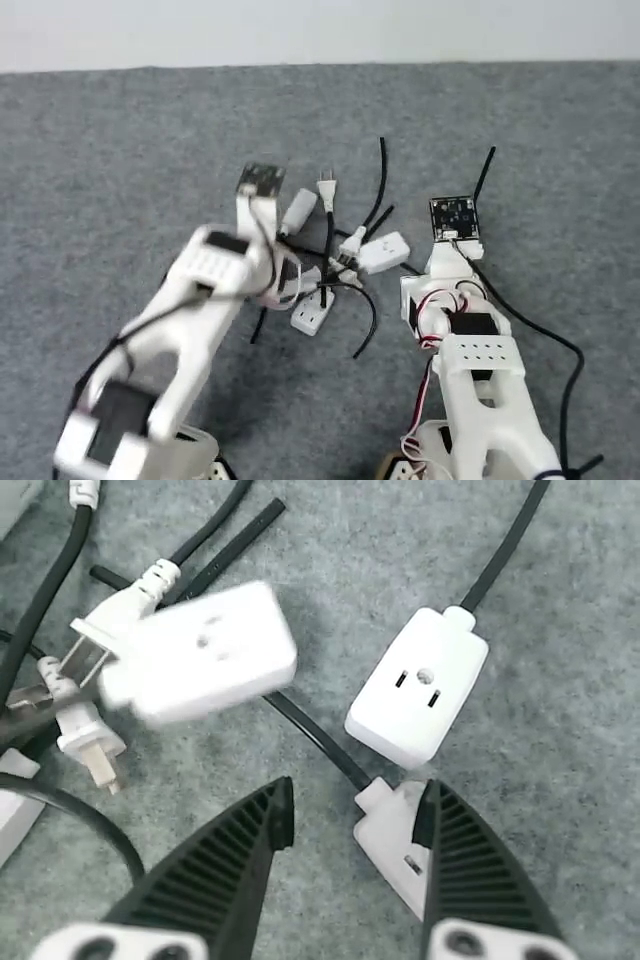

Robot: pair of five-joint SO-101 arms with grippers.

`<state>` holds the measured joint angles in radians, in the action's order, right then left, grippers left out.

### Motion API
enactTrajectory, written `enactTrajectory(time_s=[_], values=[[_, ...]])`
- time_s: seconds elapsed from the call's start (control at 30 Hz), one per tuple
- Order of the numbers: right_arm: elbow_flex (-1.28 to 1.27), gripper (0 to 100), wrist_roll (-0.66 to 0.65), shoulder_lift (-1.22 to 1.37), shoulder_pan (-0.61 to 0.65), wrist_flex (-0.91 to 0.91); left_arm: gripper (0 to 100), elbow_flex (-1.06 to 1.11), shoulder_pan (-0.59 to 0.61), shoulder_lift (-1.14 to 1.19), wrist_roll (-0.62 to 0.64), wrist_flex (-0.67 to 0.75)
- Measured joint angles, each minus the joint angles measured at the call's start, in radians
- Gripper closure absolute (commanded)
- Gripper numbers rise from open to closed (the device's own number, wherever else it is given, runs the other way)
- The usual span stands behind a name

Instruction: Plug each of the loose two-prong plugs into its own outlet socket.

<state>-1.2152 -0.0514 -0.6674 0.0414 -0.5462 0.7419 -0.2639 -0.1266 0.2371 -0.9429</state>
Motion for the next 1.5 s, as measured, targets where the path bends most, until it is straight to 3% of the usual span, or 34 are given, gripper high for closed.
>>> enactTrajectory(time_s=[0.13,0.27,0.37,0.5,0.57,0.73,1.1,1.3,1.5], values=[[0.0,80.5,0.0,0.0,-0.002,0.0,98,0.261,0.006,-0.242,0.0,0.144],[0.0,80.5,0.0,0.0,0.0,0.0,98,0.396,0.04,-0.437,-0.005,0.183],[0.0,80.5,0.0,0.0,-0.002,0.0,89,0.407,0.051,-0.539,-0.044,0.183],[0.0,80.5,0.0,0.0,0.0,0.0,70,0.407,0.043,-0.586,-0.064,0.183],[0.0,80.5,0.0,0.0,0.0,0.0,67,0.379,0.021,-0.575,-0.068,0.183],[0.0,80.5,0.0,0.0,0.0,0.0,67,0.229,-0.014,-0.42,-0.069,0.215],[0.0,80.5,0.0,0.0,0.0,0.0,68,-0.213,-0.028,0.224,-0.069,0.339],[0.0,80.5,0.0,0.0,0.0,0.0,81,-0.345,-0.023,0.391,-0.075,0.341],[0.0,80.5,0.0,0.0,0.0,0.0,89,-0.402,0.002,0.427,-0.236,0.342]])
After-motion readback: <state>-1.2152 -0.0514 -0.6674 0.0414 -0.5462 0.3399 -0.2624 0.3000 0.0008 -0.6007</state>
